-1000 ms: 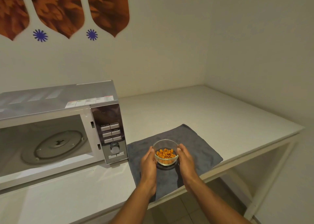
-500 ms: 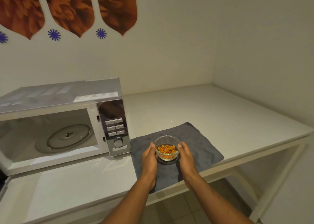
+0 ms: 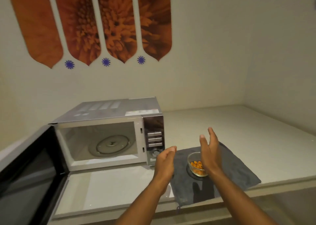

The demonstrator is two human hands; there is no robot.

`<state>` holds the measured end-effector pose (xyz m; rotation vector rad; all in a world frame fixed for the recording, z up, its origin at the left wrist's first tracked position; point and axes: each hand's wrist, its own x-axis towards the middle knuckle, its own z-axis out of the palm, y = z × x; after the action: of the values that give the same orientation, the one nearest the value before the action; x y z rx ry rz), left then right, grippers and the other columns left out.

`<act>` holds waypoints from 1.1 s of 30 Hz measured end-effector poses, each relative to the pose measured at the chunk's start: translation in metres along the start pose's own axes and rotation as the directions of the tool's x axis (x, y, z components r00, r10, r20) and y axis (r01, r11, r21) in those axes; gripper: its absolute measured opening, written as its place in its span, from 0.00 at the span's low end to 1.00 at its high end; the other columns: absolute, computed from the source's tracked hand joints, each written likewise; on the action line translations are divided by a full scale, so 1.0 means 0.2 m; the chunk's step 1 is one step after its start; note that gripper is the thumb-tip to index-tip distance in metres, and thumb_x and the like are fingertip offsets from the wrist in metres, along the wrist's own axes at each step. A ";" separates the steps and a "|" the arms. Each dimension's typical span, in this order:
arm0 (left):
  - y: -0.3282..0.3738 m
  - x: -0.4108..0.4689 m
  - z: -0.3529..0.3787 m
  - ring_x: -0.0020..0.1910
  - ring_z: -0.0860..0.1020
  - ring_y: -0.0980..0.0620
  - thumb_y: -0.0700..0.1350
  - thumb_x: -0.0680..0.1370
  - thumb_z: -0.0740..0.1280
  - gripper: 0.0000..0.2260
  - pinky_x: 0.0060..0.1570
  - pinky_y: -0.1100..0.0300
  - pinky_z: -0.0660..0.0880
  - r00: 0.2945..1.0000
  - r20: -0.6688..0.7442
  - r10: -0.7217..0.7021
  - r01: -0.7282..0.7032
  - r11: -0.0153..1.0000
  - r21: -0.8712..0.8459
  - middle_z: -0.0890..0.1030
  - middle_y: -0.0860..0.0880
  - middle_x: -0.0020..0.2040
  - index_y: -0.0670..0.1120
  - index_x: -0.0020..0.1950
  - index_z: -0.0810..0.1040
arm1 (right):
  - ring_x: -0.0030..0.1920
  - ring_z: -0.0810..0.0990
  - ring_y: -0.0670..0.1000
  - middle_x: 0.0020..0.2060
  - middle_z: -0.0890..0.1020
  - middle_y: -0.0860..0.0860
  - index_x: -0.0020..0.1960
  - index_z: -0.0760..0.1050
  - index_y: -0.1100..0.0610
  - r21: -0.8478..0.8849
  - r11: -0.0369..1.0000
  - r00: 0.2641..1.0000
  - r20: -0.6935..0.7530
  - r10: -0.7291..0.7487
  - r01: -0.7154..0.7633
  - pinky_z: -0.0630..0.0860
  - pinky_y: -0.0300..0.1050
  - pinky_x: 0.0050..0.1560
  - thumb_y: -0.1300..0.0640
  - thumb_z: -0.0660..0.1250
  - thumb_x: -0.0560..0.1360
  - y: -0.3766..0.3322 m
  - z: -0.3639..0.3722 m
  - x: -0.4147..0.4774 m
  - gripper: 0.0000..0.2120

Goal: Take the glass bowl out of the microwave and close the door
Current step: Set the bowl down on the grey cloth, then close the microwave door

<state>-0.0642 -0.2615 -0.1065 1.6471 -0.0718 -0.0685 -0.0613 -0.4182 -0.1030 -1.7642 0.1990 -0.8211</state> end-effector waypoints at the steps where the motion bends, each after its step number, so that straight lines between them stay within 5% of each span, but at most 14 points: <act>1: 0.04 -0.03 -0.05 0.60 0.82 0.58 0.53 0.87 0.62 0.12 0.58 0.66 0.77 0.999 0.003 0.035 -0.035 0.999 0.011 0.86 0.58 0.57 0.53 0.63 0.84 | 0.78 0.60 0.52 0.79 0.61 0.50 0.80 0.56 0.52 -0.006 0.999 0.999 0.010 -0.048 0.048 0.59 0.49 0.72 0.42 0.55 0.81 -0.08 0.04 0.00 0.30; 3: 0.12 -0.07 -0.18 0.63 0.82 0.53 0.53 0.87 0.62 0.14 0.60 0.62 0.77 0.995 -0.050 0.091 -0.090 0.995 0.034 0.85 0.54 0.61 0.53 0.65 0.84 | 0.78 0.60 0.52 0.79 0.62 0.51 0.80 0.57 0.54 -0.026 0.990 0.990 0.045 -0.137 0.138 0.59 0.48 0.73 0.42 0.54 0.79 -0.23 0.15 -0.01 0.32; 6: 0.24 -0.13 -0.36 0.55 0.85 0.52 0.52 0.87 0.62 0.11 0.53 0.61 0.82 0.973 -0.119 0.199 -0.186 0.976 0.114 0.87 0.53 0.53 0.55 0.57 0.84 | 0.78 0.60 0.52 0.79 0.61 0.52 0.80 0.56 0.55 -0.081 0.955 0.954 0.120 -0.275 0.286 0.58 0.48 0.76 0.44 0.55 0.81 -0.38 0.29 -0.03 0.31; 9: 0.36 -0.23 -0.56 0.53 0.83 0.61 0.49 0.87 0.62 0.12 0.55 0.62 0.80 0.940 -0.173 0.295 -0.260 0.944 0.202 0.86 0.56 0.55 0.53 0.65 0.83 | 0.79 0.58 0.53 0.80 0.59 0.53 0.80 0.55 0.55 -0.132 0.905 0.904 0.207 -0.373 0.404 0.58 0.50 0.76 0.45 0.55 0.82 -0.50 0.46 -0.05 0.30; 12: 0.47 -0.33 -0.75 0.62 0.80 0.57 0.48 0.86 0.63 0.17 0.66 0.58 0.76 0.900 -0.224 0.375 -0.291 0.897 0.332 0.83 0.54 0.66 0.48 0.73 0.81 | 0.79 0.56 0.53 0.80 0.58 0.53 0.80 0.53 0.56 -0.206 0.832 0.839 0.321 -0.440 0.515 0.57 0.55 0.77 0.50 0.58 0.82 -0.58 0.64 -0.07 0.30; 16: 0.61 -0.46 -0.94 0.75 0.76 0.51 0.49 0.85 0.64 0.20 0.76 0.51 0.71 0.859 -0.264 0.439 -0.264 0.821 0.506 0.80 0.49 0.75 0.47 0.76 0.78 | 0.80 0.55 0.55 0.80 0.58 0.55 0.80 0.53 0.59 -0.376 0.715 0.789 0.455 -0.412 0.590 0.55 0.54 0.78 0.54 0.61 0.78 -0.61 0.83 -0.05 0.34; 22: 0.71 -0.70 -1.16 0.80 0.71 0.51 0.49 0.86 0.63 0.22 0.80 0.50 0.67 0.809 -0.270 0.523 -0.196 0.671 0.715 0.75 0.49 0.80 0.47 0.80 0.73 | 0.74 0.65 0.60 0.75 0.66 0.60 0.76 0.59 0.60 -0.475 0.549 0.710 0.601 -0.368 0.687 0.62 0.57 0.75 0.51 0.63 0.77 -0.62 0.96 0.01 0.32; 28: 0.81 -0.84 -1.39 0.76 0.76 0.47 0.49 0.86 0.62 0.21 0.76 0.53 0.70 0.822 -0.269 0.503 -0.065 0.552 0.831 0.79 0.46 0.76 0.45 0.78 0.76 | 0.67 0.72 0.58 0.68 0.73 0.58 0.71 0.66 0.59 -0.546 0.408 0.677 0.648 -0.348 0.732 0.67 0.57 0.70 0.43 0.58 0.78 -0.59 0.98 0.08 0.27; 33: 0.81 -0.89 -1.61 0.61 0.84 0.42 0.52 0.87 0.60 0.19 0.58 0.56 0.75 0.860 -0.295 0.417 0.051 0.505 0.862 0.87 0.42 0.63 0.41 0.64 0.86 | 0.70 0.70 0.59 0.71 0.71 0.59 0.73 0.64 0.60 -0.562 0.341 0.657 0.672 -0.343 0.753 0.64 0.57 0.73 0.43 0.57 0.79 -0.57 0.97 0.08 0.29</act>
<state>-0.2136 0.0621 0.0805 2.6099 0.1147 0.6670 0.0399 -0.2335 -0.0196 -2.9967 -0.5056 -0.8240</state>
